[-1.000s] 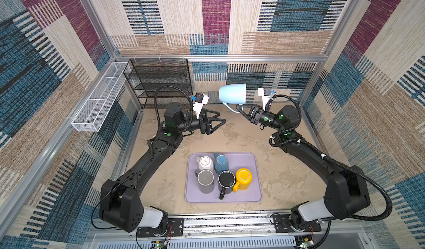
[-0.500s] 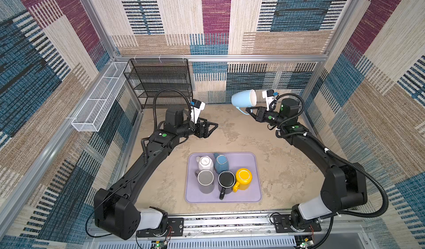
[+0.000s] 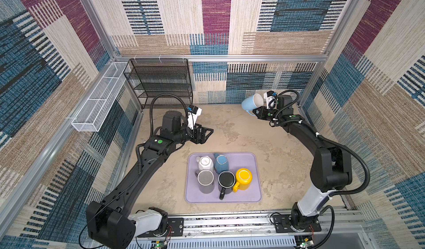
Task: Turn the mug right side up
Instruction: Place the mug at the top-right of the table.
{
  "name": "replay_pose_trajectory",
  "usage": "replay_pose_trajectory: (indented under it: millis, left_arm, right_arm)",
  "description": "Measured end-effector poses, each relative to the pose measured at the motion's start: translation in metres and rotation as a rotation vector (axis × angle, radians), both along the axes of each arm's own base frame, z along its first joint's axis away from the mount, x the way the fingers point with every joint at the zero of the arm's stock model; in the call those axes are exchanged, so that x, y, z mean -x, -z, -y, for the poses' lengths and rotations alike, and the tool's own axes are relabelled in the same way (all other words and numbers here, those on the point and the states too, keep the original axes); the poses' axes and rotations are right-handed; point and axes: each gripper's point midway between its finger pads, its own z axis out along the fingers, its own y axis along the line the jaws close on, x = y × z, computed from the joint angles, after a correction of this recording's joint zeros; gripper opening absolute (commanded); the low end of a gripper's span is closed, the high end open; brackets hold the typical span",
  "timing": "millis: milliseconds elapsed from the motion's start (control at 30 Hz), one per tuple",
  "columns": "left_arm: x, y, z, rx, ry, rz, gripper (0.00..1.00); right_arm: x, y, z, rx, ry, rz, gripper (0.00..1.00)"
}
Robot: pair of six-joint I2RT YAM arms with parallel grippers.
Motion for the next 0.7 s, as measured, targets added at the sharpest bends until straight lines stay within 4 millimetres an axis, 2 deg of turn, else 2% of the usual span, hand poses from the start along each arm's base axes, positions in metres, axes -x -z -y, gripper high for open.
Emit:
replay_pose_trajectory:
  millis: [433, 700]
  left_arm:
    - [-0.003, 0.011, -0.010, -0.052, -0.056, -0.037, 0.78]
    - [-0.001, 0.012, -0.016, -0.072, -0.080, -0.038, 0.77]
  right_arm:
    - [-0.041, 0.060, 0.051, 0.193, 0.130, -0.115, 0.00]
    - [-0.057, 0.083, 0.078, 0.268, 0.181, -0.158, 0.00]
